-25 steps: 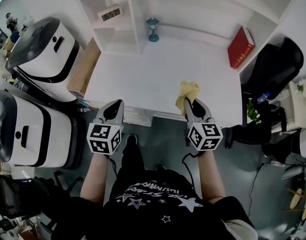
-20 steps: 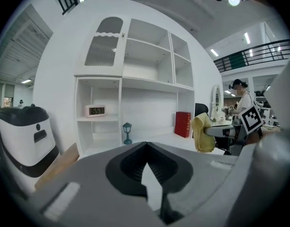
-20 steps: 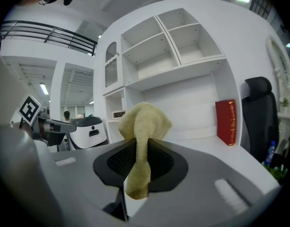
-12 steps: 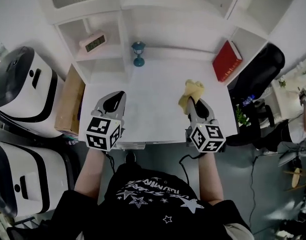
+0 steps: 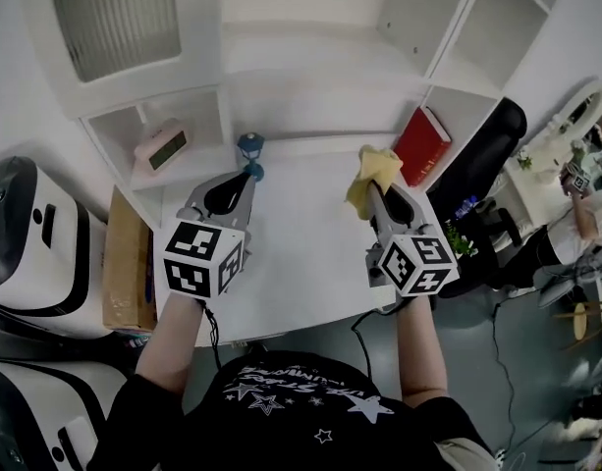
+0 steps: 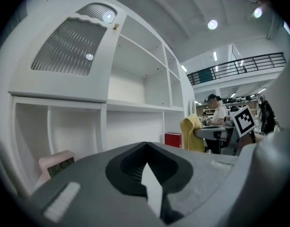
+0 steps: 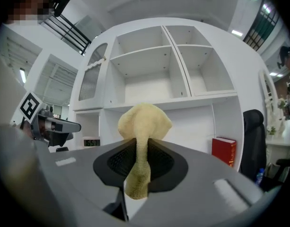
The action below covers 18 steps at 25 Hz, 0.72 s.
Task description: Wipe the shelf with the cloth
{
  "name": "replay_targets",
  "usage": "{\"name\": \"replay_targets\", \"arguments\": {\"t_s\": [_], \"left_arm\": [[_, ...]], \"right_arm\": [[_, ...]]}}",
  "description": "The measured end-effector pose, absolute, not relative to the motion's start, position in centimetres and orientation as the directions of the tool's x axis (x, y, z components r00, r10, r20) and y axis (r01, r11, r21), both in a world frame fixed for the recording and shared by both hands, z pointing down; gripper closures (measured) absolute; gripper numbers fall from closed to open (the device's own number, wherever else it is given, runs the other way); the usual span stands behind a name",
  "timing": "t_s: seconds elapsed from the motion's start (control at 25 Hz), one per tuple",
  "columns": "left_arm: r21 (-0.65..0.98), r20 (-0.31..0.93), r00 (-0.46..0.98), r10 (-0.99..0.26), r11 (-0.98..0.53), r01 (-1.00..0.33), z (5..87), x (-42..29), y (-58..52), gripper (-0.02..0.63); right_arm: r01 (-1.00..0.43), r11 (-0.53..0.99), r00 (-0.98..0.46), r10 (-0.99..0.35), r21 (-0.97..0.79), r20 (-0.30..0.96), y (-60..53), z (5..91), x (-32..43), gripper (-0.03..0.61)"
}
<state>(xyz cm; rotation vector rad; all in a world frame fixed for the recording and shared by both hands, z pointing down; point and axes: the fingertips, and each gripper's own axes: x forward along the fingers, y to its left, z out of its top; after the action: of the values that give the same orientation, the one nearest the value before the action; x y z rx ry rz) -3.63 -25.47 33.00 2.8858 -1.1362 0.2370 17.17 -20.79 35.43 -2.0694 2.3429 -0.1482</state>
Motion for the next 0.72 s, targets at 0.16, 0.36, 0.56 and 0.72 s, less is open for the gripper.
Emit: {"name": "replay_targets", "arguments": {"t_s": [0.16, 0.36, 0.56, 0.72], "left_arm": [[-0.027, 0.11, 0.766, -0.633, -0.773, -0.634, 29.9, -2.7, -27.6, 0.612], [0.0, 0.061, 0.787, -0.615, -0.788, -0.616, 27.0, -2.5, -30.7, 0.612], [-0.028, 0.032, 0.804, -0.594, -0.805, -0.593, 24.6, -1.2, -32.2, 0.612], [-0.014, 0.0, 0.804, -0.595, -0.804, -0.595, 22.3, 0.6, -33.1, 0.612]], "right_arm": [[-0.993, 0.1, -0.1, -0.995, -0.06, -0.005, -23.6, 30.7, 16.6, 0.492], [-0.997, 0.081, -0.08, -0.996, -0.016, -0.046, -26.8, 26.2, 15.1, 0.492], [-0.994, 0.101, -0.105, -0.989, 0.038, -0.105, -29.3, 21.1, 14.9, 0.492], [-0.989, 0.08, -0.098, -0.984, 0.123, -0.15, -31.5, 17.0, 16.7, 0.492]]}}
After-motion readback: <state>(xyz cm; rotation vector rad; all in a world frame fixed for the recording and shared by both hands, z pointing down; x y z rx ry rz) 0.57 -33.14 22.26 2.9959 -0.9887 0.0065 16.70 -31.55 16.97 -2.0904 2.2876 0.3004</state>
